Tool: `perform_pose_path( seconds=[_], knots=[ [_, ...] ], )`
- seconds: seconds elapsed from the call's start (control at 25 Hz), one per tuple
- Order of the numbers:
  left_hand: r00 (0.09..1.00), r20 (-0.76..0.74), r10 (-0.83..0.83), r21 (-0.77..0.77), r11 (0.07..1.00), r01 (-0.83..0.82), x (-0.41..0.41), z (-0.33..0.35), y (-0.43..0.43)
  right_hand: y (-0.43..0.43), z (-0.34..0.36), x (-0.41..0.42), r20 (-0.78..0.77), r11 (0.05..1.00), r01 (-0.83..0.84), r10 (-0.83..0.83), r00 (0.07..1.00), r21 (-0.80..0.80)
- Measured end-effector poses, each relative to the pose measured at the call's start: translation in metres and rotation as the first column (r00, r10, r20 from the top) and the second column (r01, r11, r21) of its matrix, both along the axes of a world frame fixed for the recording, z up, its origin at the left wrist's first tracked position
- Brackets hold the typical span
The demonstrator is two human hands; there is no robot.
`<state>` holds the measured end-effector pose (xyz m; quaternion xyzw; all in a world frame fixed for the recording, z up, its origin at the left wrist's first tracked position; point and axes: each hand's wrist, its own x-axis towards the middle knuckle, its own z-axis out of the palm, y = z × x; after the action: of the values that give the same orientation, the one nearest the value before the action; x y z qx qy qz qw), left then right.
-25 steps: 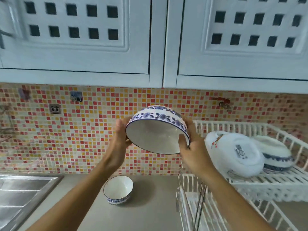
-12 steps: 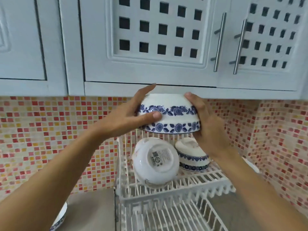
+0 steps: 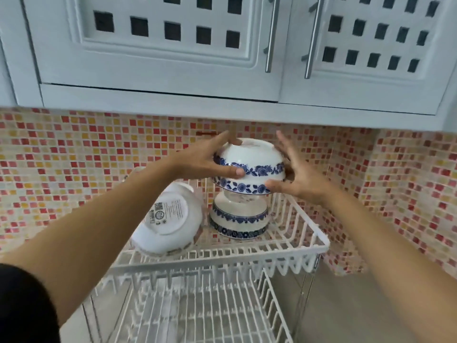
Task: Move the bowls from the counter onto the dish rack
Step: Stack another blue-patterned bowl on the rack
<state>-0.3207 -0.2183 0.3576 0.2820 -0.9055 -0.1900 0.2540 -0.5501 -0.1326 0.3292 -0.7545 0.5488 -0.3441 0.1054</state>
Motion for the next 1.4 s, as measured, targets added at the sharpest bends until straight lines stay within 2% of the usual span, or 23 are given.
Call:
perform_pose_path(
  seconds=[0.16, 0.28, 0.48, 0.68, 1.0, 1.32, 1.4],
  knots=[
    [0.985, 0.145, 0.090, 0.050, 0.994, -0.098, -0.016, -0.017, -0.015, -0.025, -0.017, -0.015, 0.019, 0.988, -0.058, 0.056, 0.998, 0.141],
    [0.971, 0.209, 0.116, 0.115, 0.983, -0.143, -0.019, -0.026, -0.022, -0.040, -0.030, -0.019, -0.042, 0.985, -0.077, 0.084, 0.996, 0.155],
    [0.895, 0.394, 0.208, 0.032, 0.970, -0.240, -0.024, -0.029, -0.025, -0.067, -0.041, -0.026, -0.117, 0.976, -0.079, 0.104, 0.988, 0.205],
    [0.849, 0.480, 0.220, 0.023, 0.964, -0.263, -0.030, -0.032, -0.026, -0.076, -0.044, -0.025, -0.211, 0.960, -0.083, 0.142, 0.967, 0.267],
    [0.761, 0.593, 0.263, -0.051, 0.956, -0.290, -0.037, -0.037, -0.026, -0.077, -0.042, -0.021, -0.323, 0.959, -0.015, 0.110, 0.940, 0.284],
    [0.732, 0.622, 0.278, -0.085, 0.953, -0.290, -0.040, -0.038, -0.022, -0.074, -0.036, -0.015, -0.269, 0.936, 0.027, 0.073, 0.960, 0.352],
    [0.743, 0.613, 0.268, -0.085, 0.958, -0.276, -0.037, -0.035, -0.018, -0.071, -0.031, -0.012, -0.304, 0.926, 0.041, 0.081, 0.949, 0.375]
  ],
)
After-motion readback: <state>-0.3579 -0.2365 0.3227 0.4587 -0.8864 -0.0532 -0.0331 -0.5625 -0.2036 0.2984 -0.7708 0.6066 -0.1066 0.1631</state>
